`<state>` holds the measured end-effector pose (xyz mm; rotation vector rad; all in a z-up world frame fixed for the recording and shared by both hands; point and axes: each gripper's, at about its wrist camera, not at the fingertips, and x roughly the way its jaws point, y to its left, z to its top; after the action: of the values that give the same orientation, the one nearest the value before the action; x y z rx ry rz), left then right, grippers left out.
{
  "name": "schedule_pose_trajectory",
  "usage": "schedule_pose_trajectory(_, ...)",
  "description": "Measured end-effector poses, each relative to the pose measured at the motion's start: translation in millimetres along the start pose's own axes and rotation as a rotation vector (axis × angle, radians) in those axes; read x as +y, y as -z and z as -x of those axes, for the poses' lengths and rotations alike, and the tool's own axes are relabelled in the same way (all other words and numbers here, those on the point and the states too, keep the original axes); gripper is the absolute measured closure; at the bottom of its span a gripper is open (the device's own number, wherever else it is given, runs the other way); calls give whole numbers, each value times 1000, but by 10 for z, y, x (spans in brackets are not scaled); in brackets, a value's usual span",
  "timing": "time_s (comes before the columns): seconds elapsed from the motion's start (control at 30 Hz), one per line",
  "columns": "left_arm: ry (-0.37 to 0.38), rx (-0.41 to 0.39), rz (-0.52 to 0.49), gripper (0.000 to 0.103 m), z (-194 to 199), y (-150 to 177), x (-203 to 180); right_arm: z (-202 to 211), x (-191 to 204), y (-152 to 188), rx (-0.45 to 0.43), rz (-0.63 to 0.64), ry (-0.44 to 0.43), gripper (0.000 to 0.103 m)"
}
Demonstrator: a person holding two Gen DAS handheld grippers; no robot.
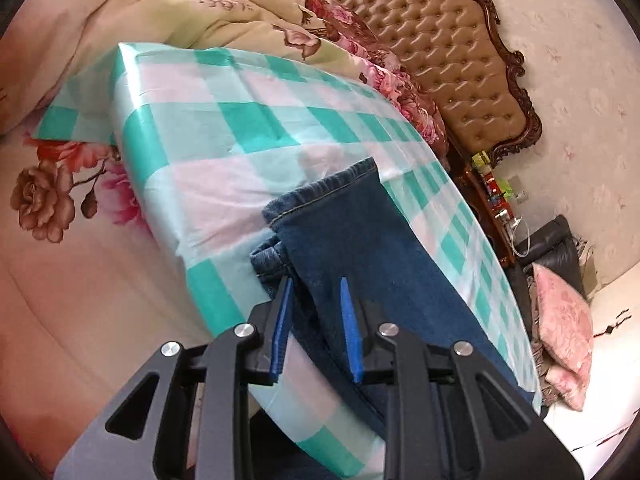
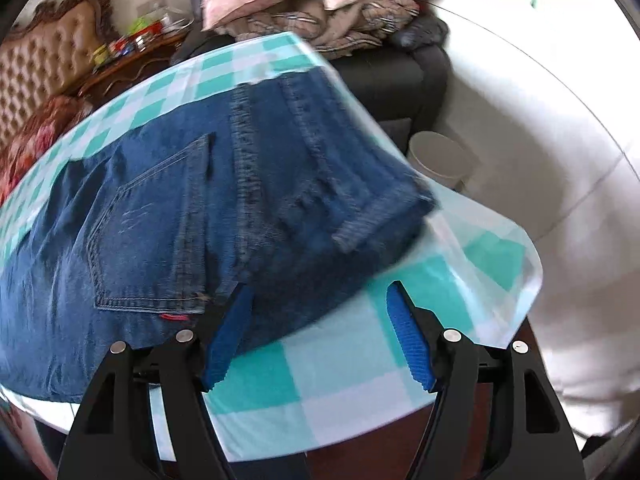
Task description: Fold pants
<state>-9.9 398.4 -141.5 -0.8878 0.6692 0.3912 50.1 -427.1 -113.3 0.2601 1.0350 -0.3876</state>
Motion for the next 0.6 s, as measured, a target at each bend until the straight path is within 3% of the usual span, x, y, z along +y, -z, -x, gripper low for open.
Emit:
schedule_pose_trajectory(0.2,-4,10,15,84,2,-16,14,-71,-198,3,18,-54,-34,37)
schedule_pose_trajectory(0.27,-14,11,10,96,4,-30,8,-102,-192,-17,22,-53,-47,51)
schedule_pose_trajectory(0.33,-17,8,17,101,41,-35,12,-133,-168,-38,34,-49,-61,84)
schedule_pose_trajectory(0.37,-5,3,28,102,86,-32,4,-127,-151,-46,33,-46,-77,92)
schedule_pose_trajectory(0.43,-2,-4,48,102,179,-18,-21,-82,-106,-64,14,-22,-55,100)
schedule_pose_trajectory(0.6,1,-18,71,102,312,-5,-62,-6,-108,-95,-1,-21,-63,102)
